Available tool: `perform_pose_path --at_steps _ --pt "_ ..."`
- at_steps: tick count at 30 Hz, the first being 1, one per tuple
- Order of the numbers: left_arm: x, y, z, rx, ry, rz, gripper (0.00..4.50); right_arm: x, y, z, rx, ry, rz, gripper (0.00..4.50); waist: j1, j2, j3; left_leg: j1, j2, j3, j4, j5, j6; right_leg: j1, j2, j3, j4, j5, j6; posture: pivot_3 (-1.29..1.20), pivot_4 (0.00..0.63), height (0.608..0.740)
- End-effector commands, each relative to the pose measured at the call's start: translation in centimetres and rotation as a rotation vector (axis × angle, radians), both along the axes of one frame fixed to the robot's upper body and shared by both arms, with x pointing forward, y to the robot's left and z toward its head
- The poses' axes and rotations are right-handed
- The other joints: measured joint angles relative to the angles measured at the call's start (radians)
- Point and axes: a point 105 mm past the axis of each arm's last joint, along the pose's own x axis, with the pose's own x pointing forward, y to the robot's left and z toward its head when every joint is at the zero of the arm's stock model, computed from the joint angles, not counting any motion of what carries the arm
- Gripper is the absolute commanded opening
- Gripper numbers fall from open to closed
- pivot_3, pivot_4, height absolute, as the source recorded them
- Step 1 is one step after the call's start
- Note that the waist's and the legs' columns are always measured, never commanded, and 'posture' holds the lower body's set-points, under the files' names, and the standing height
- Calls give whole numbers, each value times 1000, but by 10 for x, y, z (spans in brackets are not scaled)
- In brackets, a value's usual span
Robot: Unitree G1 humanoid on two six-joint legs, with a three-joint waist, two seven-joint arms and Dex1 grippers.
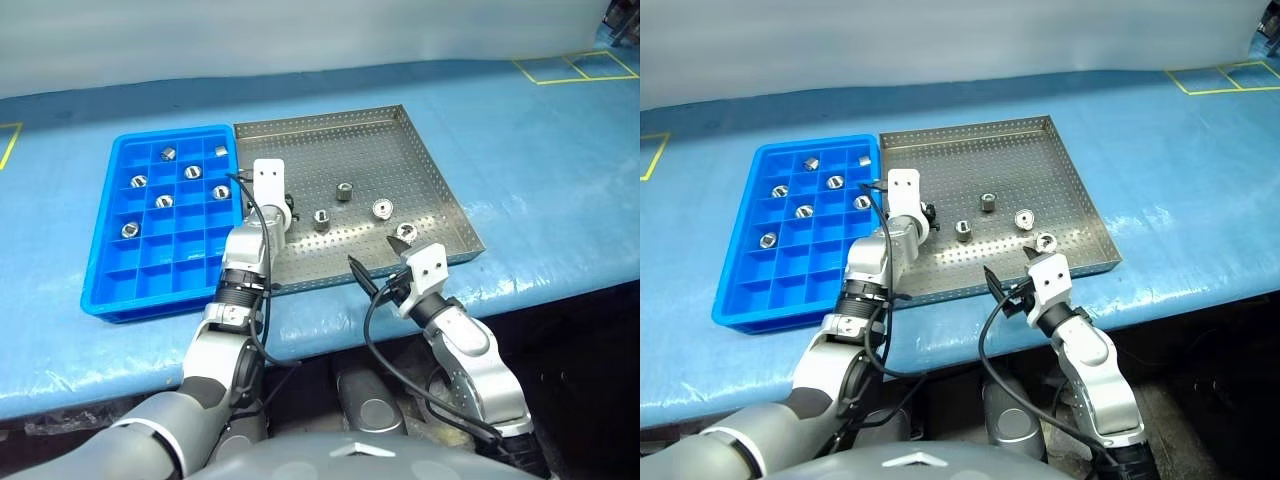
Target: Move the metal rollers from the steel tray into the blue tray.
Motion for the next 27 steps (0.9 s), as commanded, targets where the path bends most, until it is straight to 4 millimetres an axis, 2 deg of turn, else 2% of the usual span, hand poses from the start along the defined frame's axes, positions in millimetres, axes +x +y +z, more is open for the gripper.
perform_pose_path --at_steps 1,5,8,10,14,16,22,24,26,27 --pt "4 -8 39 -8 -148 31 1718 1 0 13 2 -56 7 4500 0 0 0 0 0 0 0 0 0 0 0 0 0 0 0 -252 150 740" --pt "3 10 74 -22 -307 151 1718 2 1 12 -1 -54 15 4500 3 -1 1 0 0 0 -1 0 0 -1 0 0 0 0 0 -231 150 740" --pt "-4 34 98 54 -430 285 1718 5 5 11 -7 -54 35 4500 6 -1 1 0 0 0 -1 0 0 -1 0 0 0 0 0 -217 150 740" --pt "-10 48 107 70 -484 372 1718 6 7 10 -10 -52 51 4500 7 -1 0 0 0 0 -1 0 0 -1 0 1 0 0 0 -191 150 740" --pt "-21 71 102 93 -465 506 1718 12 13 11 -12 -56 81 4500 27 -1 0 0 0 0 -1 0 0 0 0 0 0 0 0 -145 150 740" --pt "-30 87 99 147 -446 626 1718 15 17 12 -15 -64 100 4500 38 -1 1 0 0 0 -1 0 0 0 0 0 0 0 0 -113 150 740" --pt "-60 116 93 236 -421 809 1718 20 26 13 -18 -70 149 4500 107 -2 1 0 0 -1 -1 0 0 0 0 0 0 1 -1 -52 150 740" --pt "-66 119 84 146 -397 792 1718 20 30 12 -15 -68 168 4500 130 -2 1 0 -1 -1 -1 0 0 0 0 0 0 2 -3 -34 150 740" --pt "-68 115 82 22 -432 692 1718 21 35 10 -11 -63 188 4500 148 -2 1 0 -1 -1 -1 0 0 0 -1 0 0 3 -5 -34 150 740" --pt "-73 119 81 19 -436 693 1718 21 37 8 -12 -60 199 4500 154 -2 1 0 -1 -1 -1 0 0 -1 -1 0 0 3 -5 -34 150 740"
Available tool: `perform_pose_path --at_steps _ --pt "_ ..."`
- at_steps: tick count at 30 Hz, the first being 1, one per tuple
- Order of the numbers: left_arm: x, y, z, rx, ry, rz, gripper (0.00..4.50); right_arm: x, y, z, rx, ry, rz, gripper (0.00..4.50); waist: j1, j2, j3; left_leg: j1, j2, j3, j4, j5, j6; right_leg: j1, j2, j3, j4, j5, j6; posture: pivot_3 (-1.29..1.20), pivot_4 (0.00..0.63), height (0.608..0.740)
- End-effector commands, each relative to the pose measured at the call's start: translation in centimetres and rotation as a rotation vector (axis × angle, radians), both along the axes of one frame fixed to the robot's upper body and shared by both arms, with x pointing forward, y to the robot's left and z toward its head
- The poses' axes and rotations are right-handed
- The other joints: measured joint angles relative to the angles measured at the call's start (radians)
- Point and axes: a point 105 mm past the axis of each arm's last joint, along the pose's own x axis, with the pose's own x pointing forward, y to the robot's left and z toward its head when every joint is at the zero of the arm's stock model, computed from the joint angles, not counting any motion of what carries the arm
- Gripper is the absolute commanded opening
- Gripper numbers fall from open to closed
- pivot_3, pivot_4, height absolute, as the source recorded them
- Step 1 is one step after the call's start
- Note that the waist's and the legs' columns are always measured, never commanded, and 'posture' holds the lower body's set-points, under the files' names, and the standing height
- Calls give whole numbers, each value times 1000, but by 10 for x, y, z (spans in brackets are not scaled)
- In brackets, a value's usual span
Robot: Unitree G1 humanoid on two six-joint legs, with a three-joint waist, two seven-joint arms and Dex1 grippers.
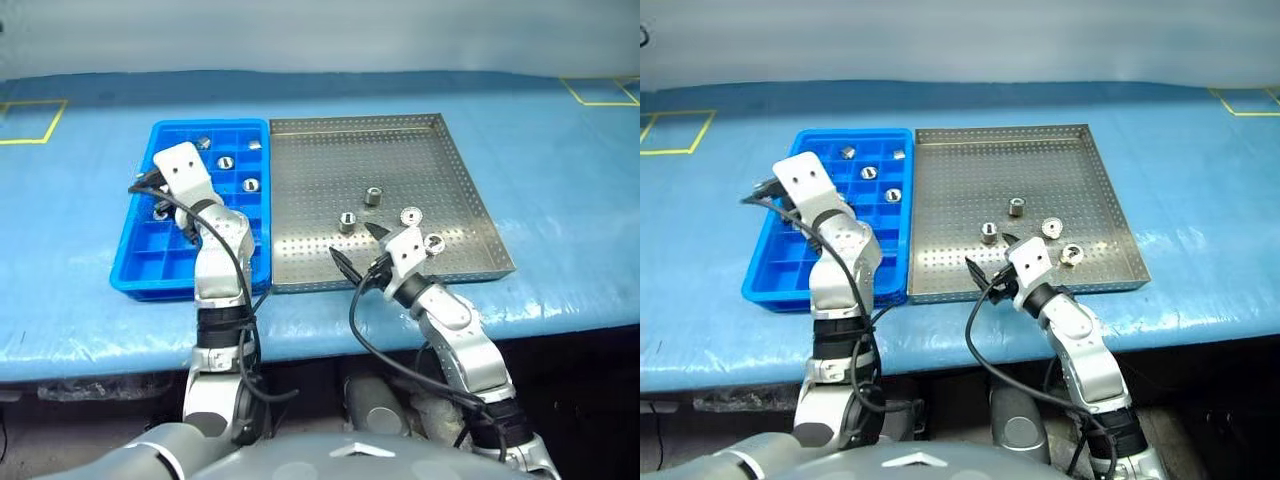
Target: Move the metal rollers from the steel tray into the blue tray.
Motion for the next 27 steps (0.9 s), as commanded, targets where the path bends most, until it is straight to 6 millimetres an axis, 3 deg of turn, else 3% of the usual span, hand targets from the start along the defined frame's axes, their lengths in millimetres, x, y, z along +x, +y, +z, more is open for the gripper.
perform_pose_path --at_steps 1,9,17,27 --pt "-12 1 12 -59 -107 -64 1718 0 9 5 7 -36 42 4500 12 0 0 0 0 0 0 0 0 0 0 0 0 0 0 -34 150 740" --pt "-42 20 -3 -38 -15 -17 1718 3 18 4 -3 -33 88 4500 35 -1 0 1 1 -1 2 0 0 2 0 -2 0 -1 0 6 150 740" --pt "-57 5 -44 -167 156 -145 1718 4 21 5 -11 -34 119 4500 38 -1 0 1 1 0 2 0 -1 2 0 -2 0 -1 0 6 150 740" --pt "-72 0 -57 -161 246 -174 1718 1 23 0 -23 -26 129 4500 53 0 -1 3 1 0 2 0 -1 3 0 -3 0 -5 -3 54 150 740"
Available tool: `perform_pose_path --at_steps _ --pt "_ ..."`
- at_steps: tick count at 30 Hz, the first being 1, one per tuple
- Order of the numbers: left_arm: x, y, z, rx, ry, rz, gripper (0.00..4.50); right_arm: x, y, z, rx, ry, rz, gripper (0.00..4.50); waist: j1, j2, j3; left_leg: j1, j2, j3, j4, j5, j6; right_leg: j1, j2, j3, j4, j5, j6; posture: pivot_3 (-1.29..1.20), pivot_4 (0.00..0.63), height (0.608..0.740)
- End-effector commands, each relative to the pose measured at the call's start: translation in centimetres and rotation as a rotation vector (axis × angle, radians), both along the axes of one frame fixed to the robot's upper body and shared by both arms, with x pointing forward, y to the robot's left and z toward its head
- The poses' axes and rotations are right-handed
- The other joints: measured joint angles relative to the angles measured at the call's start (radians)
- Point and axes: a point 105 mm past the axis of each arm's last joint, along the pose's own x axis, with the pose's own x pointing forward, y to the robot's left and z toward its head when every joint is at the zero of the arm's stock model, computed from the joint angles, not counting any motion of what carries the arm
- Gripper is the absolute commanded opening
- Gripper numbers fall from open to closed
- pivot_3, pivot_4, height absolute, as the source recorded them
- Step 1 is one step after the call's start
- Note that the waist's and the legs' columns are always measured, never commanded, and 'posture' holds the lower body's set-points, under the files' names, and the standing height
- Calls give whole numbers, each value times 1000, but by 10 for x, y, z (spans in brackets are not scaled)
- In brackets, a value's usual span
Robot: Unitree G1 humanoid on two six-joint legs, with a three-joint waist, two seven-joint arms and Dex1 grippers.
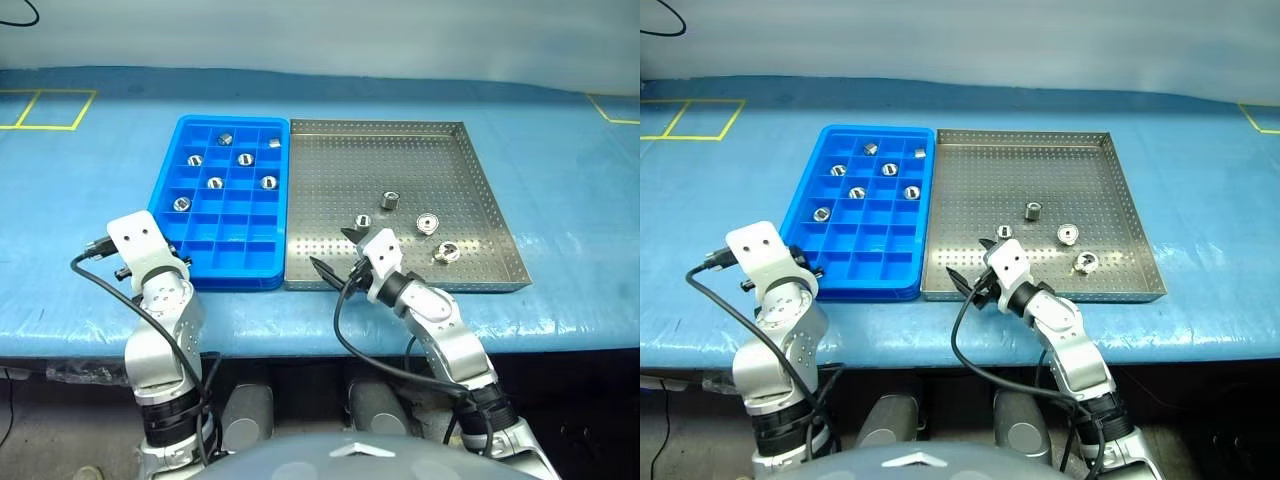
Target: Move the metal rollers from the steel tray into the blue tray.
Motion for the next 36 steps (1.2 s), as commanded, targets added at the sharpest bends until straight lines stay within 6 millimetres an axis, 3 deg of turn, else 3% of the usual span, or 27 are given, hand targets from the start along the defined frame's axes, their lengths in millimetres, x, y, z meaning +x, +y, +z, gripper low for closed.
perform_pose_path --at_steps 1,6,7,10,13,18,25,36 --pt "0 -31 -14 -132 39 -60 1718 0 3 8 7 -37 16 4500 2 0 0 0 0 0 0 0 0 0 0 0 0 0 0 54 150 740" --pt "4 -36 -13 -121 56 -131 1718 -2 4 7 2 -36 20 4500 6 3 -2 2 0 1 0 0 0 2 0 0 0 -1 -1 54 150 740" --pt "5 -36 -13 -113 60 -136 2429 -2 4 7 0 -36 21 4500 8 4 -2 2 0 1 0 0 0 2 0 0 0 -1 -1 54 150 740" --pt "10 -37 -10 -112 35 -183 3302 -3 4 6 -3 -37 19 4500 11 4 -3 3 0 1 0 0 0 2 0 0 0 -1 -1 51 150 740" --pt "17 -37 0 -77 -10 -221 3302 -3 3 6 -4 -37 14 4500 15 4 -3 3 0 1 0 0 0 2 0 0 0 -1 -1 51 150 740" --pt "31 -42 33 36 -182 -341 3302 -3 0 4 -5 -37 4 4500 11 2 -3 2 0 1 0 0 0 1 0 0 -1 -1 -1 30 150 740" --pt "47 -78 69 19 -403 -647 3302 -1 -12 14 78 -35 -63 4500 12 2 -3 1 0 1 -2 0 0 0 0 0 -1 -1 -2 -2 150 740" --pt "69 -154 53 -48 -362 -1074 3302 -6 -56 44 157 -56 -152 4500 -9 2 -3 -1 0 1 -2 0 0 -1 1 0 -1 -1 -2 -112 150 740"
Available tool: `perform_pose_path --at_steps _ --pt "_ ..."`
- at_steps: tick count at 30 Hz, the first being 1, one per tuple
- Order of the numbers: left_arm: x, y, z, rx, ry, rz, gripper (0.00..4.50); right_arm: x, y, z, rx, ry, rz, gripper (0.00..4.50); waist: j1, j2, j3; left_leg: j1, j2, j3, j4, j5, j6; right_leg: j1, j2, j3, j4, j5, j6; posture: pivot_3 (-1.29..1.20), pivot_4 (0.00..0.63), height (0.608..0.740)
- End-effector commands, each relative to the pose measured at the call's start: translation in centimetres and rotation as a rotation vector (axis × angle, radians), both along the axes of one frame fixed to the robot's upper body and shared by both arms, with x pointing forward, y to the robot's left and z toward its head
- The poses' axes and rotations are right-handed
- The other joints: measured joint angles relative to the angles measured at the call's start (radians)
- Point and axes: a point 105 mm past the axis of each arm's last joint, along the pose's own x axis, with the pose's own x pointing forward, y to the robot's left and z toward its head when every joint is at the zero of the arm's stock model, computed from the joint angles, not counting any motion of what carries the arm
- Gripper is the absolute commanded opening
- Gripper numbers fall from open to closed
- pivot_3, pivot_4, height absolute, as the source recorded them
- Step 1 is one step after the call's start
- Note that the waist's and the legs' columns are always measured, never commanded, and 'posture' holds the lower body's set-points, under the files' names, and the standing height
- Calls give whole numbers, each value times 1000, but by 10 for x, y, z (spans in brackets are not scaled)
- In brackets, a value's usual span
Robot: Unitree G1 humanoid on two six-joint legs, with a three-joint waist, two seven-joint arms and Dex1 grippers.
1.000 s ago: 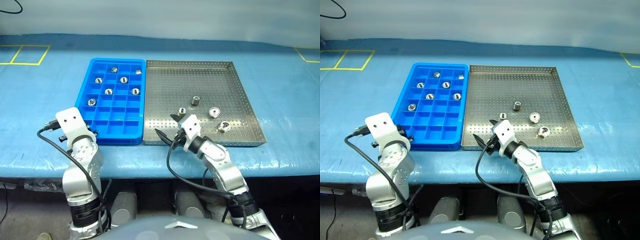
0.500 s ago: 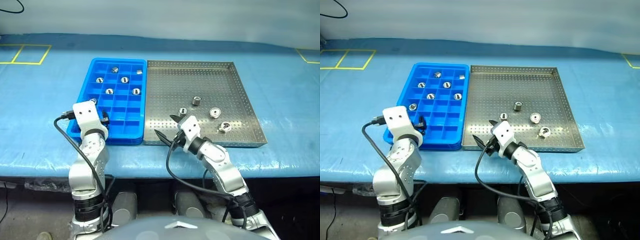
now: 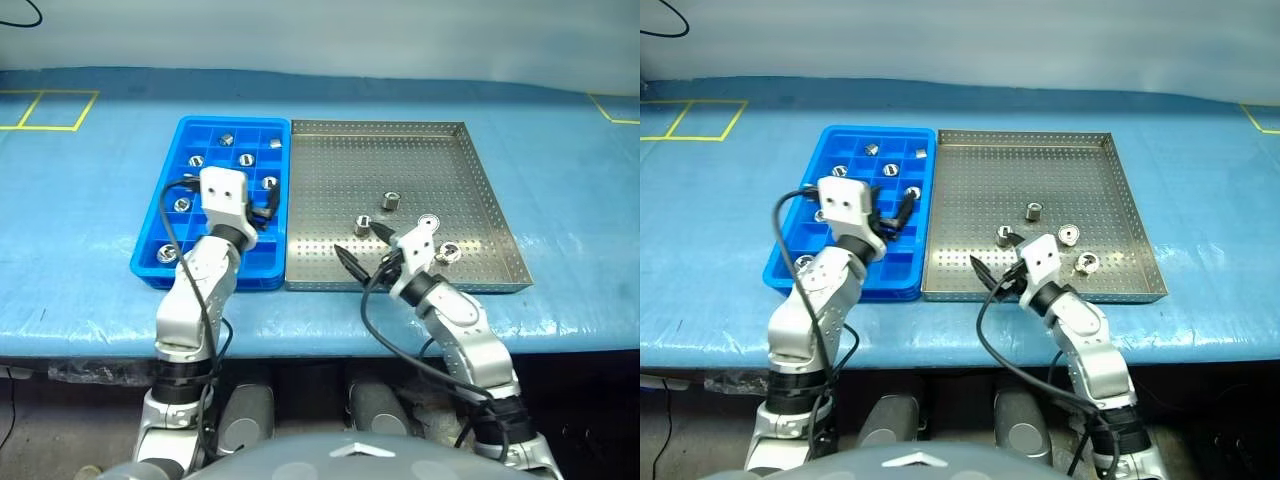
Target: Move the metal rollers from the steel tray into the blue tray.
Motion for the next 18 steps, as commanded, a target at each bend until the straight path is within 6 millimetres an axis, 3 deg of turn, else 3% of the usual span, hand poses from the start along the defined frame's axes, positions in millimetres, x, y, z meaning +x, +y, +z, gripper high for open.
perform_pose_path --at_steps 1,6,12,18 --pt "5 -26 9 -18 -45 -124 3302 -5 -15 24 46 -50 -31 4500 -8 0 0 0 0 0 0 0 0 0 0 0 0 0 0 -133 150 740" --pt "9 -63 1 -3 -21 -297 3302 -12 -35 31 23 -55 -107 4500 -36 0 0 -1 0 0 0 0 0 0 0 1 -1 0 1 -184 150 740" --pt "13 -90 -14 6 38 -390 3302 -20 -45 28 2 -36 -165 4500 -79 1 0 -1 0 1 0 0 1 -1 1 2 0 0 1 -231 150 740" --pt "27 -87 -38 63 143 -276 3302 -24 -49 30 -6 -37 -192 4500 -122 1 0 -1 0 2 1 0 1 0 1 3 0 1 2 -257 150 740"
